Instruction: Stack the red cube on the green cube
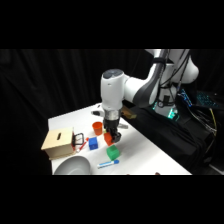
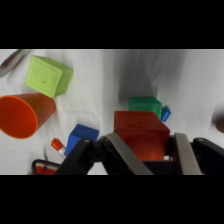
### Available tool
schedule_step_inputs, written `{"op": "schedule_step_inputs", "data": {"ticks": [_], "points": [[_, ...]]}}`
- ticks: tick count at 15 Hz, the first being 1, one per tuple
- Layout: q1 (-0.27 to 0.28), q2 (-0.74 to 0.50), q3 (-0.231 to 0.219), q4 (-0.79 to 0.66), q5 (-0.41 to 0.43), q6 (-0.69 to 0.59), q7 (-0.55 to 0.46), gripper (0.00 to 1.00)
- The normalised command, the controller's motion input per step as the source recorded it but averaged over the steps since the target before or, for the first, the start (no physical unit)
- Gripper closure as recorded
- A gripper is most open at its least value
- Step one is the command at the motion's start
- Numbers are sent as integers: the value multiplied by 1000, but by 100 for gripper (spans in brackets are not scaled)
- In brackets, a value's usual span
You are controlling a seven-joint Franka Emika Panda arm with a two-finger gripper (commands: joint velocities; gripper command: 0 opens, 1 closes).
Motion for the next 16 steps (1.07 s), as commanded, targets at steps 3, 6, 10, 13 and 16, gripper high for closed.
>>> {"op": "schedule_step_inputs", "data": {"ticks": [3, 6, 10, 13, 16], "points": [[-106, 102, 98, 149, 185, -54, -215, 75], [-104, 87, 99, 126, 190, -22, -223, 75], [-76, 105, 111, 137, 179, -10, -206, 75], [-51, 114, 95, 147, 147, 9, -187, 75], [-42, 99, 58, 134, 115, 43, -179, 75]]}}
